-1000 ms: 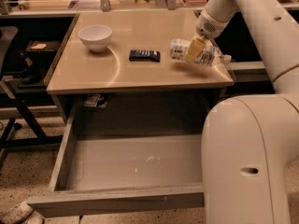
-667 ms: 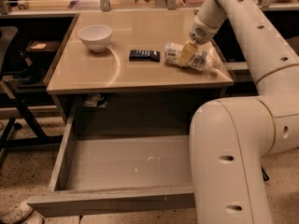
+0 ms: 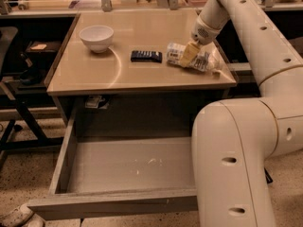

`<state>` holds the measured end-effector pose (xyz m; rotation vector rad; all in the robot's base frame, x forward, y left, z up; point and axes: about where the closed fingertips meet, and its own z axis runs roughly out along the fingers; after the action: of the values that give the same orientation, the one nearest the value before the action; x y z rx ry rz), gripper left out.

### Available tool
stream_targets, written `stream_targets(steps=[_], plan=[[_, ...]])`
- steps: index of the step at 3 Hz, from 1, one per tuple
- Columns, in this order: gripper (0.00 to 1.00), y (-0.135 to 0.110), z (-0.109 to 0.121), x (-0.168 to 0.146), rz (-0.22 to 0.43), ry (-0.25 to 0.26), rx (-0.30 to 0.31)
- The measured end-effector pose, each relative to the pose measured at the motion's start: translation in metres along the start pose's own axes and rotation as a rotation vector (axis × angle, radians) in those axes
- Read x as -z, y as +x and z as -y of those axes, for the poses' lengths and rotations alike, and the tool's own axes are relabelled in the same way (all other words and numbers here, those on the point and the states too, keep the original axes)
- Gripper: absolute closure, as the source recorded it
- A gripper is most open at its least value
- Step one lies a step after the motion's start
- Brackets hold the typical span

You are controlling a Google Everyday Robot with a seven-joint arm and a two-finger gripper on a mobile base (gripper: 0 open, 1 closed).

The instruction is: Pick blue plastic bottle from top drawer and place on counter

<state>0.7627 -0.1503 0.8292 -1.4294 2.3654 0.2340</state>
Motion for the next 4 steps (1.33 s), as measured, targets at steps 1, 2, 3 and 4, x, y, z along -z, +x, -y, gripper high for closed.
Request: stream_targets(steps=[1,2,3,4], plan=[[0.59,0.0,0.0,0.0,0.0,0.0,0.0],[0.35,0.0,0.0,0.0,0.0,0.0,0.0],[0.12,0.0,0.0,0.0,0.0,0.0,0.0],[0.0,0.0,0.0,0.0,0.0,0.0,0.0]])
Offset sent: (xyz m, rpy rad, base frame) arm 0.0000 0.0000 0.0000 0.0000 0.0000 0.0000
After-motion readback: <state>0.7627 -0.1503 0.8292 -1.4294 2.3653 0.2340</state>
